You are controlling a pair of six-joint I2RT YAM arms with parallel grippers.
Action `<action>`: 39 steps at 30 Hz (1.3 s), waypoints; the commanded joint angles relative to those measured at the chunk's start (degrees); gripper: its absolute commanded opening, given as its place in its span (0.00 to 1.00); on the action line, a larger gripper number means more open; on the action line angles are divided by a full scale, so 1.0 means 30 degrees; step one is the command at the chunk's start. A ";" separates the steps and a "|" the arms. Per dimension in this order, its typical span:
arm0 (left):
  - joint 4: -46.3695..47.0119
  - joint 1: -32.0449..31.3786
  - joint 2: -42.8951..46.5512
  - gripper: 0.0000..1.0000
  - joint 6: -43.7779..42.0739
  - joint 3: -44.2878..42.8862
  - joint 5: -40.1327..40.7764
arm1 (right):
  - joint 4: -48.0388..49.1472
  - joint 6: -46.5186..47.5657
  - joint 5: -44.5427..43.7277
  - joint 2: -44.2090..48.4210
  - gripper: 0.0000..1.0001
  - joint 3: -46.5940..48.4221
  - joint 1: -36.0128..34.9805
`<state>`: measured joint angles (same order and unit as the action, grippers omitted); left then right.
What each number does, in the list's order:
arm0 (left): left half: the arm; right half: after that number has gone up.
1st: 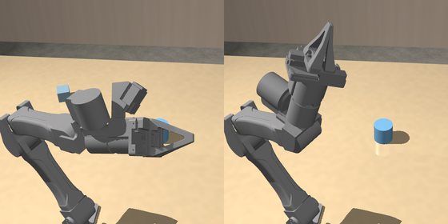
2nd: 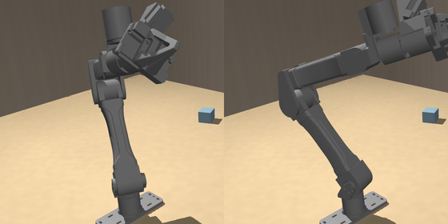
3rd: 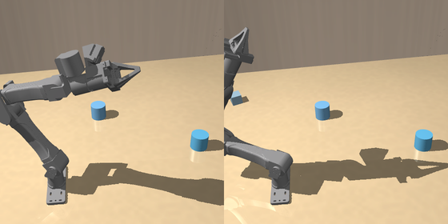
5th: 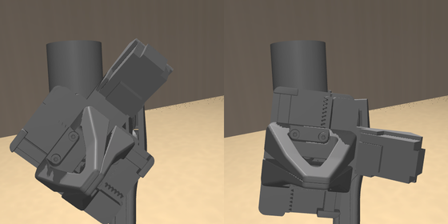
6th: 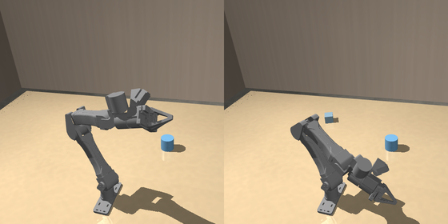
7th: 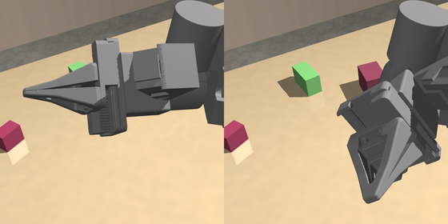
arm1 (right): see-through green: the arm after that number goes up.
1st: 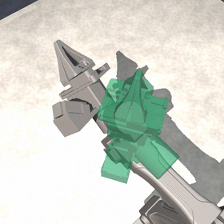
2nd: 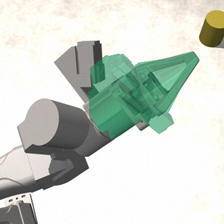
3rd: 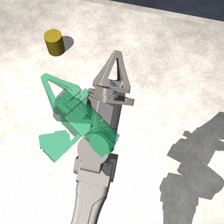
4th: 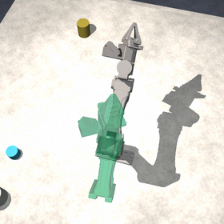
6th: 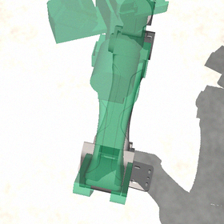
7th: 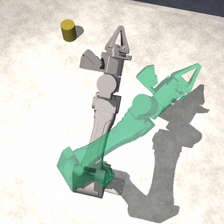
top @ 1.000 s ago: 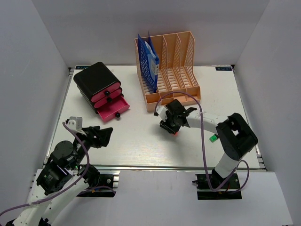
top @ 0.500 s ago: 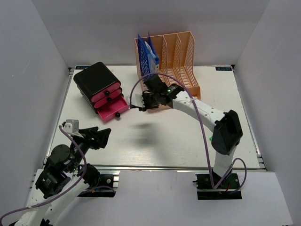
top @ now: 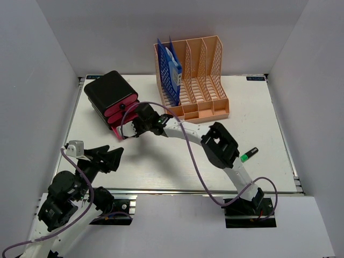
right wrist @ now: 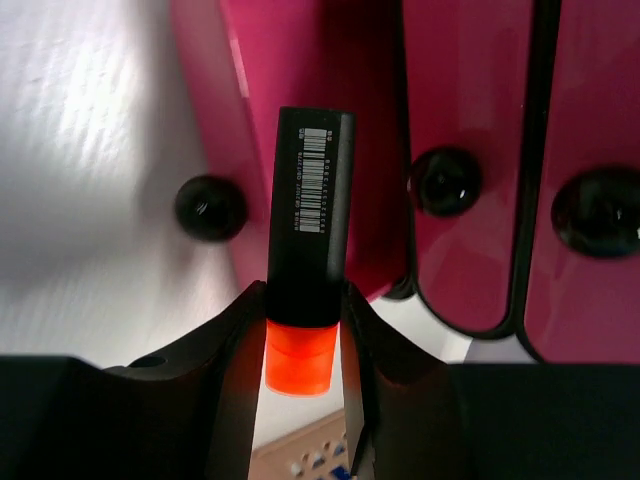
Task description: Organize the desk
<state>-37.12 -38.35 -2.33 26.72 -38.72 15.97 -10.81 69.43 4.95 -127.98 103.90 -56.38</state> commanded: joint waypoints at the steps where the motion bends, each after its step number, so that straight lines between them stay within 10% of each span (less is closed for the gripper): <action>1: 0.0333 0.0126 -0.0103 0.83 -0.0235 0.0162 -0.0048 | 0.3977 0.0293 -0.1121 -0.0637 0.00 0.1897 -0.0103; 9: 0.0334 0.0126 0.0102 0.83 -0.0264 0.0191 -0.0107 | 0.7439 0.0734 -0.2412 -0.0670 0.00 -0.0791 -0.0308; 14: 0.0334 0.0126 0.0248 0.83 -0.0264 0.0192 -0.0078 | 0.7704 0.0472 -0.2734 -0.0407 0.52 -0.1642 -0.0542; 22: 0.0275 0.0126 0.0249 0.83 -0.0206 0.0192 -0.0019 | 0.8261 -0.0817 -0.3261 0.1875 0.66 -0.2699 -0.0953; 26: 0.0246 0.0126 0.0278 0.83 -0.0177 0.0163 0.0010 | 0.7387 -0.2047 -0.3905 0.3049 0.57 -0.2115 -0.0865; 29: 0.0246 0.0126 0.0307 0.83 -0.0176 0.0192 0.0010 | 0.5606 -0.3510 -0.4549 0.4220 0.25 -0.1586 -0.0660; 30: 0.0217 0.0126 0.0307 0.83 -0.0176 0.0163 0.0010 | 0.4986 -0.4152 -0.4841 0.4572 0.00 -0.1440 -0.0428; 34: 0.0216 0.0126 0.0482 0.83 -0.0176 0.0133 -0.0078 | -0.0285 -1.2298 -0.4787 0.6768 0.00 -0.1056 0.1298; 39: 0.0363 -0.0079 0.0600 0.71 -0.0264 0.0251 -0.0399 | -0.2217 -1.4879 -0.3702 1.1830 0.00 -0.6122 0.5888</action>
<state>-36.82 -38.44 -0.47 26.44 -38.24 15.81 -8.62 35.90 -6.46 -99.61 89.80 -47.07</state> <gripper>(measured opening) 0.732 0.018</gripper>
